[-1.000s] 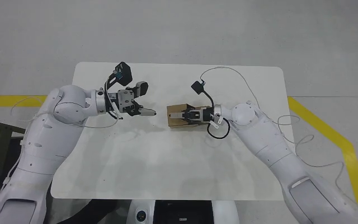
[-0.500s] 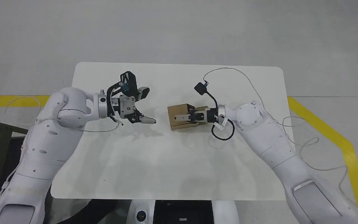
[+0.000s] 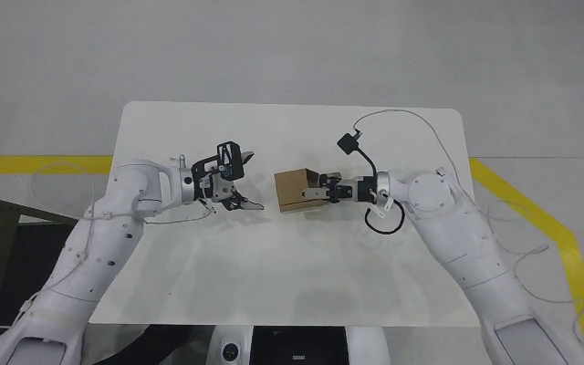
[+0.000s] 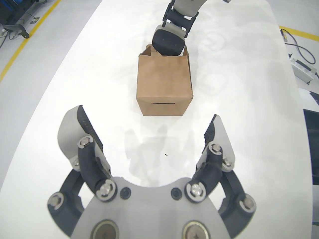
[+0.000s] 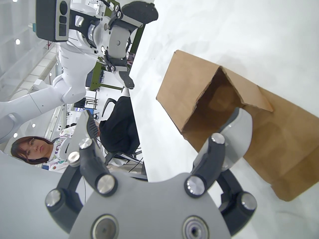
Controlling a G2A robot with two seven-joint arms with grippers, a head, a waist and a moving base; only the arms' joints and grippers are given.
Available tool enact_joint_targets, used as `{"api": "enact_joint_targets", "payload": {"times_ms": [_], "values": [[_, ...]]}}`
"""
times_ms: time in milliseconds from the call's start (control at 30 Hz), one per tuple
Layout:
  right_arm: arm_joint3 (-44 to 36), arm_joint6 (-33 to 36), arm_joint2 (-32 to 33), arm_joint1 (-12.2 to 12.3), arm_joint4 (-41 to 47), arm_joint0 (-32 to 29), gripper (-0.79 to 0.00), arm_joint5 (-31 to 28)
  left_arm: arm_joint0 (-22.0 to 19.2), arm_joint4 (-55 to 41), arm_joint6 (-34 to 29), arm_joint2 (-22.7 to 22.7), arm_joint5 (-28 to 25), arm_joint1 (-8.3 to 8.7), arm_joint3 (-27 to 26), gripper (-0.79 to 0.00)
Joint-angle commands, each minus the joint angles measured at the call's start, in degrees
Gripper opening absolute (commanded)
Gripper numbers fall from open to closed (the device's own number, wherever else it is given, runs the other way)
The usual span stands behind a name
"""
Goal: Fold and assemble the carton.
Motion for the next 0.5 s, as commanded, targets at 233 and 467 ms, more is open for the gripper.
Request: {"api": "enact_joint_targets", "payload": {"times_ms": [233, 467], "values": [[-5.35, 1.18, 3.81, 1.62, -2.35, -3.07, -0.606, 1.64, -2.46, 5.94, 5.93, 5.50, 0.59, -1.65, 4.39, 0.000], [-8.92, 1.56, 6.17, 2.70, -6.01, -4.71, -0.785, 3.61, -4.49, 5.57, 7.28, 8.13, 0.92, -2.85, 7.30, 0.000]]}}
